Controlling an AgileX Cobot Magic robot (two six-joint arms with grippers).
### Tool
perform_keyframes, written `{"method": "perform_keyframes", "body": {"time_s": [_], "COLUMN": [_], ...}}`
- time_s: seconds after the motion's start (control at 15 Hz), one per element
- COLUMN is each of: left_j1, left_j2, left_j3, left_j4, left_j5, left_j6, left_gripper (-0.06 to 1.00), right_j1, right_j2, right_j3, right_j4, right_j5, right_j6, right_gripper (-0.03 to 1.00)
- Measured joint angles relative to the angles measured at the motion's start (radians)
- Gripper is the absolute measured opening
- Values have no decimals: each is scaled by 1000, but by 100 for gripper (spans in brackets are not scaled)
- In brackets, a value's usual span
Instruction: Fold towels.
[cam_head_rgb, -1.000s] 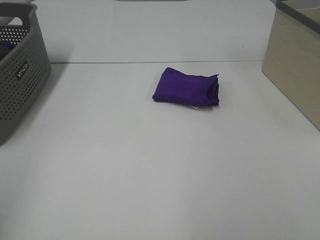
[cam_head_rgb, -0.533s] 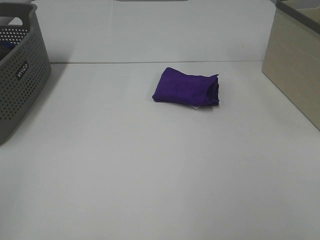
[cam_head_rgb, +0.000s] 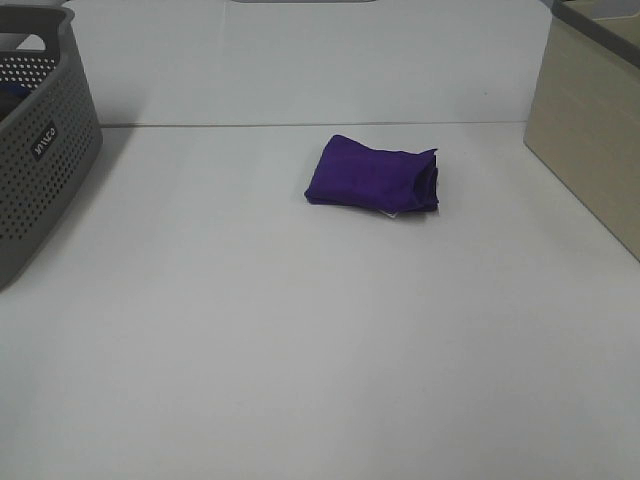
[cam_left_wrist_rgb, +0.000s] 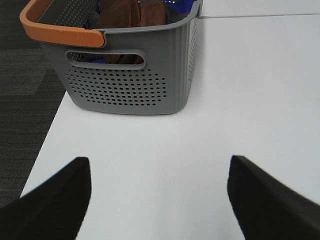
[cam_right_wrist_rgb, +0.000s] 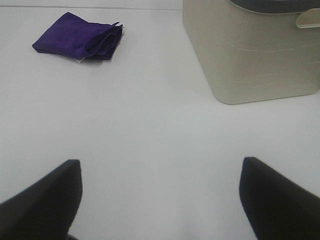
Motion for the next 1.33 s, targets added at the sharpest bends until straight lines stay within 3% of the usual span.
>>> {"method": "perform_keyframes", "body": {"time_s": [0.4, 0.6, 0.8, 1.33], "left_j1": [0, -8, -51, -52], "left_j2": [0, 0, 0, 0], "left_j3": [0, 0, 0, 0], "left_j4": [-11, -55, -60, -61], "left_j5": [0, 0, 0, 0], "left_j6": [-2, -4, -4, -3], "left_gripper": [70, 70, 70, 70], "right_j1": [0, 0, 0, 0], "right_j2": [0, 0, 0, 0], "right_j3": [6, 6, 6, 6], "right_j4": [0, 0, 0, 0], "right_j5": [-7, -7, -7, -7], "right_j6": [2, 3, 3, 3], "right_gripper": [82, 82, 82, 82]}}
